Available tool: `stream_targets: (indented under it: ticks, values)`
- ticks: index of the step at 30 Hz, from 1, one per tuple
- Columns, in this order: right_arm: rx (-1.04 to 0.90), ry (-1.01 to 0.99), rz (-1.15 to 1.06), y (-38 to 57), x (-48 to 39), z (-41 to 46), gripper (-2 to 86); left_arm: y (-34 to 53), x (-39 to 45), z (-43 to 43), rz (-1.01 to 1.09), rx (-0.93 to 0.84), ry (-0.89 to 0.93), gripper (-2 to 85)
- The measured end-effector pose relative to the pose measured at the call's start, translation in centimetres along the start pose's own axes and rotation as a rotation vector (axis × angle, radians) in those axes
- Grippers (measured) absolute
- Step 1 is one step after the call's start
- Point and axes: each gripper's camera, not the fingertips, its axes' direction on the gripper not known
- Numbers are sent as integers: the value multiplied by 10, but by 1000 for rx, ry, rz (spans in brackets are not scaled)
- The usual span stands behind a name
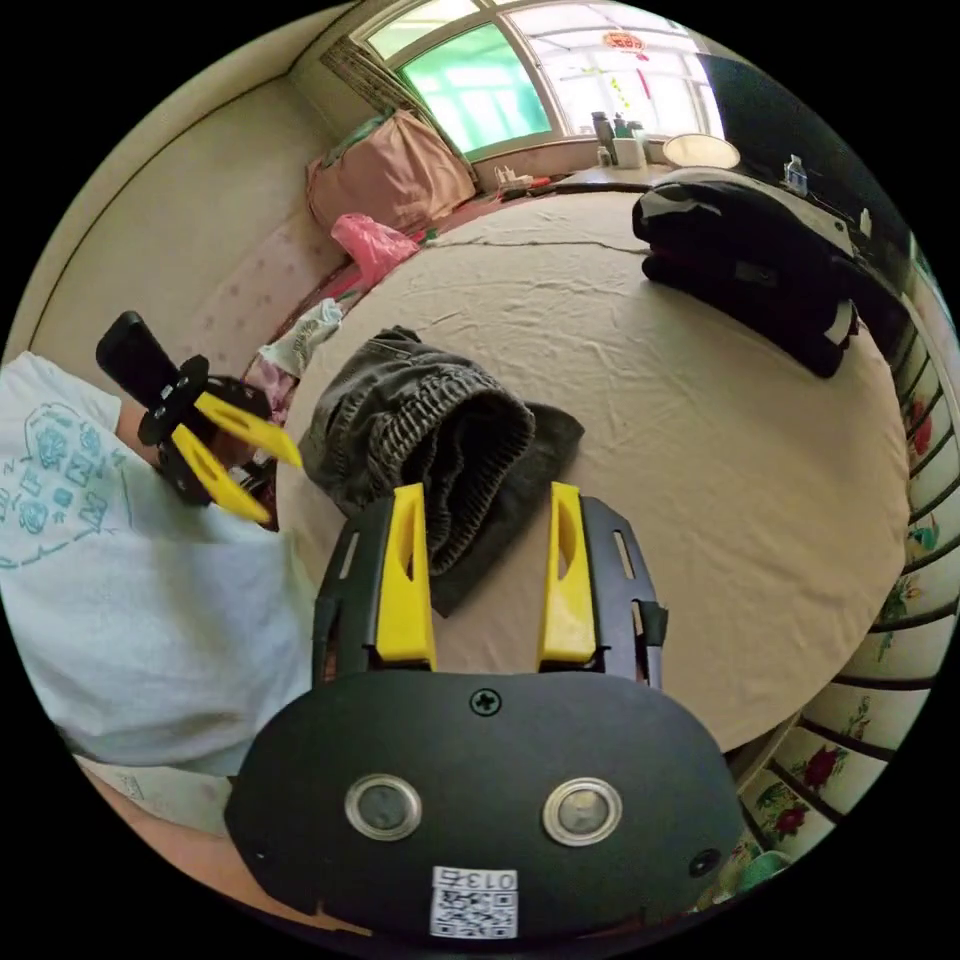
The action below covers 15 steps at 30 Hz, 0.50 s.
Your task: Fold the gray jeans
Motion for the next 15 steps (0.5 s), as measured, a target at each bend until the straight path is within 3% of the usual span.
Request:
stream_targets:
  ticks: [2, 4, 8, 12, 15]
  values:
    - [-39, 36, -29, -7, -25, 14, 142, 24, -33, -14, -140, 18, -311, 78]
    - [-77, 26, -41, -14, -42, 35, 145, 40, -58, 0, -175, -84, -380, 81]
    - [-111, 27, 48, -29, -49, 62, 92, 59, -90, 60, -221, -254, -184, 78]
    - [-168, 37, 28, -39, -58, 38, 67, 46, -90, 78, -214, -222, -182, 77]
    - [-199, 15, 138, -35, -44, 34, 67, 37, -84, 103, -162, -247, -174, 74]
